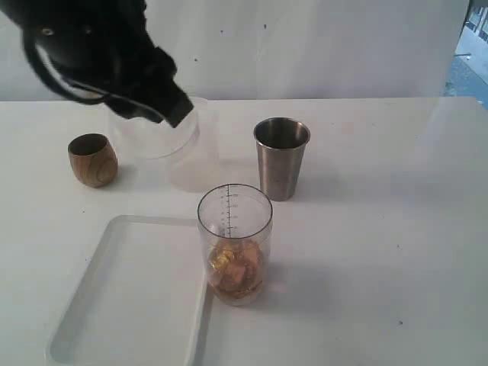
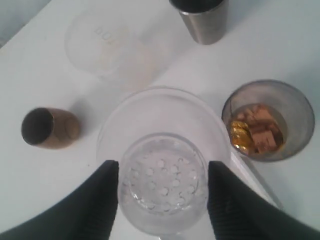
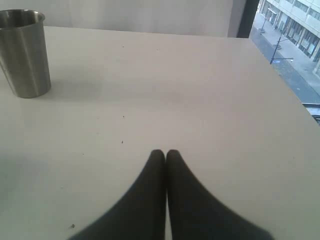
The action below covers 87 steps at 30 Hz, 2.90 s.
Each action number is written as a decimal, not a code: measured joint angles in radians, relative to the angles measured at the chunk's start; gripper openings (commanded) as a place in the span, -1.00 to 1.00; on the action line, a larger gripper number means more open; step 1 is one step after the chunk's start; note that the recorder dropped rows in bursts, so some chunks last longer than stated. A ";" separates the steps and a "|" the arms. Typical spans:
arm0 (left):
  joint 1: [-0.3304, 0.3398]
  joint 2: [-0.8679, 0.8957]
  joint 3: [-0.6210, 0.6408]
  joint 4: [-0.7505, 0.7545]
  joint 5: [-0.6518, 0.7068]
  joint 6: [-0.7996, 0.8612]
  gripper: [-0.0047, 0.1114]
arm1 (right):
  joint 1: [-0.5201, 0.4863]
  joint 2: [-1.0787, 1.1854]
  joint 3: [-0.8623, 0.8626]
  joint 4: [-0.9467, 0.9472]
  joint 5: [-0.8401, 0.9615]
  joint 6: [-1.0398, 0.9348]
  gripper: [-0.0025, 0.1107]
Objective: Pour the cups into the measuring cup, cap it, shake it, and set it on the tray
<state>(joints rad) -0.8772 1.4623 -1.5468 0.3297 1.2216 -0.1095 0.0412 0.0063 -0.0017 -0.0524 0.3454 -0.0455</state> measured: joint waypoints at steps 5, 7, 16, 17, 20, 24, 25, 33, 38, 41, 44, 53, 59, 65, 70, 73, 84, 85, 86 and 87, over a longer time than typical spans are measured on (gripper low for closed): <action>0.012 -0.047 0.127 -0.137 0.011 0.008 -0.92 | 0.000 0.000 0.000 0.000 0.000 0.000 -0.96; 0.012 -0.022 0.132 -0.185 0.013 0.025 -0.92 | 0.000 0.000 0.000 0.000 0.000 0.000 -0.96; 0.016 0.150 -0.043 -0.267 0.006 0.092 -0.92 | 0.000 0.000 0.000 0.000 0.000 0.000 -0.96; 0.016 0.167 -0.055 -0.277 0.004 0.102 -0.92 | 0.000 0.000 0.000 0.000 0.000 0.000 -0.96; 0.016 0.220 -0.065 -0.296 0.002 0.124 -0.92 | 0.000 0.000 0.000 0.000 0.000 0.011 -0.96; 0.016 0.243 -0.065 -0.300 0.002 0.137 -0.92 | 0.000 0.000 0.000 0.000 0.000 0.018 -0.96; 0.016 0.243 -0.067 -0.300 0.002 0.137 -0.92 | 0.000 0.000 0.000 0.000 0.000 0.018 -0.96; 0.016 0.243 -0.118 -0.293 0.004 0.145 -0.92 | 0.000 0.000 0.000 0.000 0.000 0.018 -0.96; 0.016 0.243 -0.128 -0.291 0.004 0.155 -0.92 | 0.000 0.000 0.000 0.000 0.000 0.018 -0.96; 0.016 0.249 -0.129 -0.291 0.004 0.158 -0.92 | 0.000 0.000 0.000 0.000 0.000 0.018 -0.96; 0.016 0.262 -0.131 -0.293 0.004 0.158 -0.92 | 0.000 0.000 0.000 0.000 0.000 0.018 -0.96; 0.016 0.267 -0.133 -0.297 -0.001 0.162 -0.92 | 0.000 0.000 0.000 0.000 0.000 0.018 -0.96; 0.016 0.269 -0.133 -0.299 -0.001 0.162 -0.92 | 0.000 0.000 0.000 0.000 0.000 0.018 -0.96; 0.016 0.281 -0.135 -0.302 -0.013 0.162 -0.92 | 0.000 0.000 0.000 0.000 0.000 0.018 -0.96; 0.016 0.284 -0.138 -0.302 -0.017 0.162 -0.92 | 0.000 0.000 0.000 0.000 0.000 0.018 -0.96; 0.016 0.286 -0.138 -0.302 -0.017 0.167 -0.92 | 0.000 0.000 0.000 0.000 0.000 0.018 -0.96; 0.016 0.295 -0.173 -0.302 0.000 0.172 -0.92 | 0.000 0.000 0.000 0.000 0.000 0.020 -0.96; 0.016 0.299 -0.185 -0.302 0.000 0.172 -0.92 | 0.000 0.000 0.000 0.000 0.000 0.020 -0.96; 0.016 0.299 -0.196 -0.302 0.000 0.172 -0.92 | 0.000 0.000 0.000 0.000 0.000 0.020 -0.96; 0.016 0.301 -0.208 -0.303 0.000 0.172 -0.92 | 0.000 0.000 0.000 0.000 0.000 0.020 -0.96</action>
<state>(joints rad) -0.8612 1.7628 -1.7548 0.0262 1.2212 0.0628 0.0412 0.0063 -0.0017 -0.0524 0.3454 -0.0254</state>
